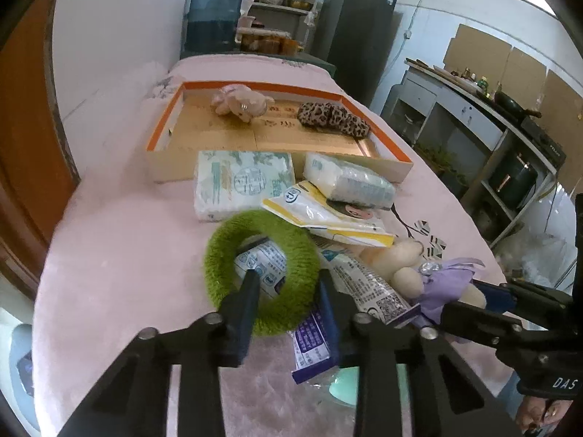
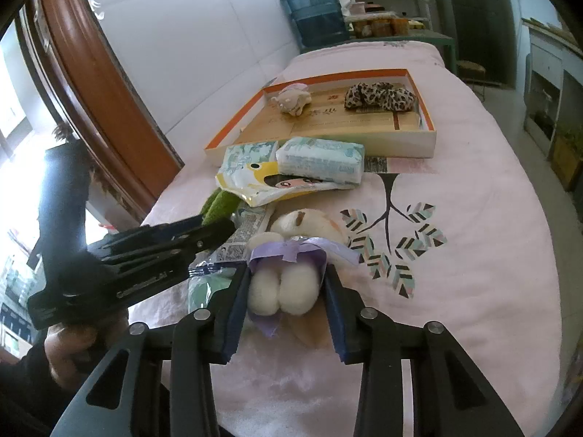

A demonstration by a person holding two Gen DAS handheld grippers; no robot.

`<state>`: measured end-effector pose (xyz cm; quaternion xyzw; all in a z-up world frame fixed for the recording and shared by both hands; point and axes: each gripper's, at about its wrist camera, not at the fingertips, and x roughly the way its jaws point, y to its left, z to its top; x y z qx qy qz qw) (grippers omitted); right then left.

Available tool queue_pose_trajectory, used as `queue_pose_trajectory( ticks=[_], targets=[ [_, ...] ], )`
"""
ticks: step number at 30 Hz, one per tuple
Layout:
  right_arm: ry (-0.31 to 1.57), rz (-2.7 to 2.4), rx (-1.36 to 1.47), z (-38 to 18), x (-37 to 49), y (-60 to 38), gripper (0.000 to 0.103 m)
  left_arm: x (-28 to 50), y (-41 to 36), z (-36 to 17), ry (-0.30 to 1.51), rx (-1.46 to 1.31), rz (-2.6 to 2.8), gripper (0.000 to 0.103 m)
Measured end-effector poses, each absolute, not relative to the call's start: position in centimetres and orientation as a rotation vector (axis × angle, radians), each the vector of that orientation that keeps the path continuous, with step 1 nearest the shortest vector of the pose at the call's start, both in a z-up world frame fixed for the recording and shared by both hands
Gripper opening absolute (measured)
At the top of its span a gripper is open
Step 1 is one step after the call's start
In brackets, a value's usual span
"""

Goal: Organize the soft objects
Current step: 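Grasp the green fuzzy ring with the left tool while the right grasps the purple-dressed bear, then carry the green ring and purple-dressed bear into the box lid with both tools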

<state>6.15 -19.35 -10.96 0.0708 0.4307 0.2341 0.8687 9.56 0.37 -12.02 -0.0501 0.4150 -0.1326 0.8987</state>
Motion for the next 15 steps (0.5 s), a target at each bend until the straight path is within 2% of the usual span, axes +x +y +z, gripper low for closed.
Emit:
queue_pose_trajectory(
  ticks=[1,3,15],
  targets=[
    [0.901,0.490,0.147,-11.0,6.1,-19.3,0.039,9.6,0.5,-12.2,0.860,-0.112,-0.271,0.021],
    [0.900,0.491,0.147,-11.0,6.1,-19.3,0.038,9.5,0.7,-12.2,0.853,-0.119,-0.276,0.018],
    [0.868,0.497,0.161,-9.9,5.4,-19.6,0.035,8.2,1.6,-11.1,0.819,-0.140,-0.269,0.017]
  ],
)
